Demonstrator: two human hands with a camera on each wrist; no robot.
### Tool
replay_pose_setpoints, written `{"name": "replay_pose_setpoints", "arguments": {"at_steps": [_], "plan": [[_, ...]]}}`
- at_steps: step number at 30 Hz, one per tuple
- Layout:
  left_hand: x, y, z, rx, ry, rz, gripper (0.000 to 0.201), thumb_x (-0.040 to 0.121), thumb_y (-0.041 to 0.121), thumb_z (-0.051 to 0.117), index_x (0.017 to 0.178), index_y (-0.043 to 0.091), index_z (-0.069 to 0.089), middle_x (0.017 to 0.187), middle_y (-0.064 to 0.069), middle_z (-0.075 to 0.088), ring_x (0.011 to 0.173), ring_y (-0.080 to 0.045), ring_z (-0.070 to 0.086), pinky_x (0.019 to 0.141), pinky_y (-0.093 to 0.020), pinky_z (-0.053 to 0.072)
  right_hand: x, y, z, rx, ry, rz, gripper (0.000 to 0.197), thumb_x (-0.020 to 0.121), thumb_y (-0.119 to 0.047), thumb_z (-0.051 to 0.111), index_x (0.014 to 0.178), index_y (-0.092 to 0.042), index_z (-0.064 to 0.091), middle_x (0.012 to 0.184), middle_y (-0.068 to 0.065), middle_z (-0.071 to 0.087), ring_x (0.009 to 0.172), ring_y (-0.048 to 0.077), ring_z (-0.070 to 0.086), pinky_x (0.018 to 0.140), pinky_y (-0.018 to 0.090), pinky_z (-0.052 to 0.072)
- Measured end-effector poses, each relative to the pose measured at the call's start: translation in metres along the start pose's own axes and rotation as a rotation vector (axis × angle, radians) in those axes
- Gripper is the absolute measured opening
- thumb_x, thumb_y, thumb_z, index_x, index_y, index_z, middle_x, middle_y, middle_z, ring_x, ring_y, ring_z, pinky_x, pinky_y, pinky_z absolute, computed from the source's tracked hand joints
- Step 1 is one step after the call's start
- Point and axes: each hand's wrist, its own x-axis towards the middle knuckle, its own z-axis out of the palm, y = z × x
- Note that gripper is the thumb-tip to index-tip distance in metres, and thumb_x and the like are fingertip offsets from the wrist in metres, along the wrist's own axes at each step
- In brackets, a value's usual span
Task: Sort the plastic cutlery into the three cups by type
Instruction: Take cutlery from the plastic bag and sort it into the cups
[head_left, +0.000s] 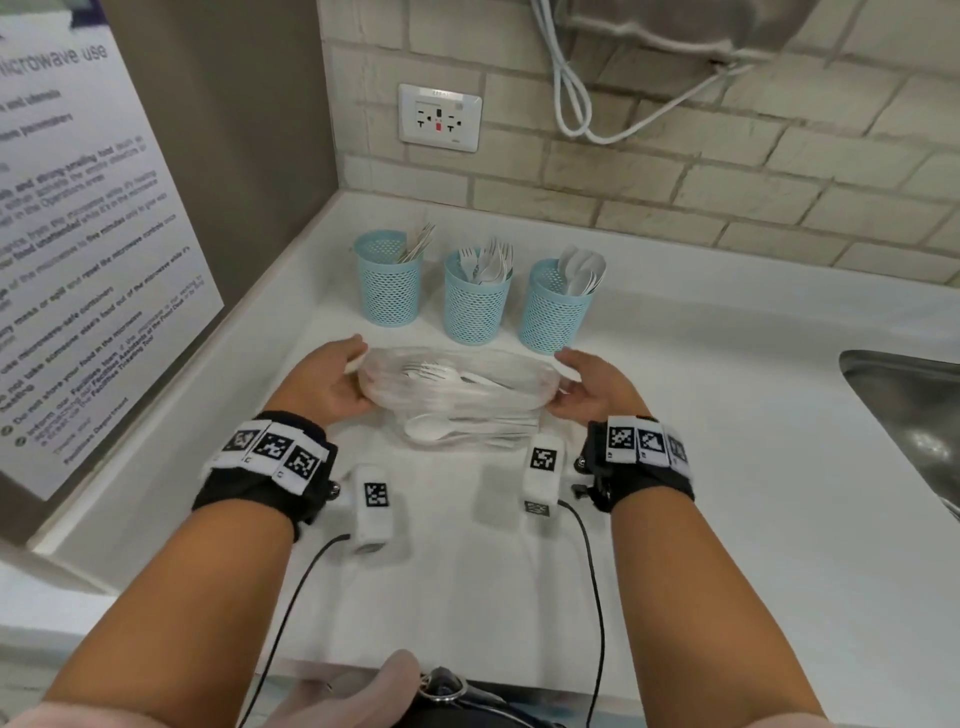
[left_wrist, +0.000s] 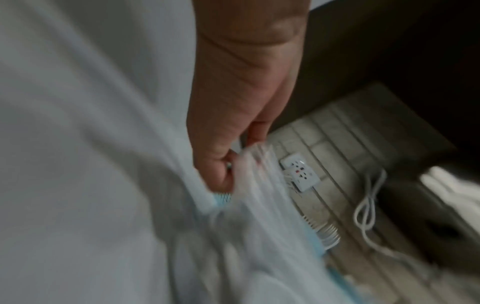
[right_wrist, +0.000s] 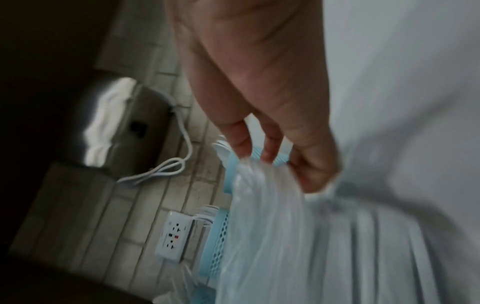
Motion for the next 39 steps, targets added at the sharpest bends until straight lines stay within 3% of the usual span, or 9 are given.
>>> {"name": "replay_pose_setpoints", "arguments": {"at_steps": [5,10,17,22,24,27,30,33,39], "plan": [[-0.010,0.006,0.011,0.853,0.114,0.366,0.017,0.085,0.030,0.067,0.097,0.021,0.058,0.108,-0.001,0.058,0.098,-0.020,0.054,0.079,-0.031,0.045,-0.021,-0.014,0.012,-0.797,0.096,-0.354,0.033,0.091,-0.042,0.054,0.111,-0.016,0.054,0.106,0.007,0.053,0.093,0.023,0.052,0.082,0.040,0.047],[-0.010,-0.017,0.032,1.446,0.132,0.566,0.017,0.081,0.008,0.068,0.096,0.010,0.073,0.110,-0.006,0.068,0.105,-0.020,0.060,0.088,-0.022,0.041,-0.012,0.009,0.033,-1.360,0.183,-0.546,0.027,0.082,-0.018,0.068,0.097,0.005,0.064,0.097,0.015,0.067,0.088,0.028,0.064,0.082,0.033,0.052],[-0.010,0.004,0.014,0.652,0.076,0.341,0.028,0.092,-0.013,0.040,0.101,-0.001,0.065,0.109,-0.017,0.065,0.059,-0.002,0.066,0.063,-0.016,0.049,0.000,0.002,0.014,-0.347,-0.034,-0.235,0.019,0.091,0.004,0.052,0.108,-0.003,0.058,0.090,0.011,0.062,0.081,0.022,0.061,0.075,0.032,0.056],[0.000,0.003,0.005,-0.078,-0.058,0.046,0.047,0.094,-0.016,0.019,0.132,-0.006,0.044,0.143,-0.013,0.043,0.112,-0.015,0.055,0.080,-0.012,0.047,0.012,0.006,0.005,0.429,-0.097,0.079,0.031,0.097,0.008,0.030,0.114,-0.003,0.054,0.102,0.004,0.058,0.119,0.013,0.053,0.081,0.024,0.053],[0.006,0.001,-0.001,-0.201,-0.018,-0.005,0.051,0.093,-0.015,0.018,0.135,-0.002,0.044,0.136,-0.014,0.049,0.102,-0.013,0.056,0.078,-0.014,0.048,0.018,0.010,0.002,0.512,-0.084,0.117,0.029,0.098,0.007,0.024,0.092,0.002,0.052,0.096,0.006,0.055,0.090,0.018,0.057,0.060,0.020,0.053],[0.011,-0.004,-0.003,-0.209,0.003,-0.063,0.058,0.073,-0.018,0.025,0.115,0.006,0.057,0.075,-0.016,0.058,0.048,-0.005,0.038,0.039,-0.010,0.033,0.036,0.017,-0.005,0.467,-0.033,0.138,0.028,0.099,0.001,0.024,0.088,0.000,0.050,0.085,0.006,0.050,0.067,0.014,0.042,0.040,0.019,0.046],[0.008,-0.006,-0.001,-0.085,-0.005,-0.050,0.029,0.083,-0.009,0.031,0.089,0.006,0.054,0.040,-0.005,0.044,0.026,-0.010,0.032,0.030,-0.012,0.027,0.039,0.019,-0.006,0.327,-0.037,0.151,0.014,0.095,-0.002,0.044,0.086,-0.001,0.055,0.097,0.004,0.048,0.064,0.012,0.042,0.045,0.020,0.046],[0.001,-0.002,0.002,0.184,0.005,0.032,0.006,0.094,0.011,0.050,0.097,0.009,0.054,0.070,-0.011,0.060,0.048,-0.017,0.058,0.049,-0.021,0.051,0.022,0.010,-0.004,0.116,-0.065,0.064,0.009,0.094,-0.009,0.053,0.088,-0.002,0.056,0.086,0.013,0.057,0.059,0.018,0.057,0.048,0.024,0.053],[-0.010,0.005,0.015,0.955,0.105,0.319,0.004,0.088,0.017,0.062,0.091,0.017,0.063,0.104,-0.003,0.057,0.101,-0.020,0.050,0.081,-0.034,0.042,-0.019,-0.005,0.015,-0.713,0.023,-0.322,0.016,0.090,-0.025,0.059,0.103,-0.017,0.063,0.101,0.001,0.060,0.097,0.022,0.052,0.077,0.033,0.043]]}}
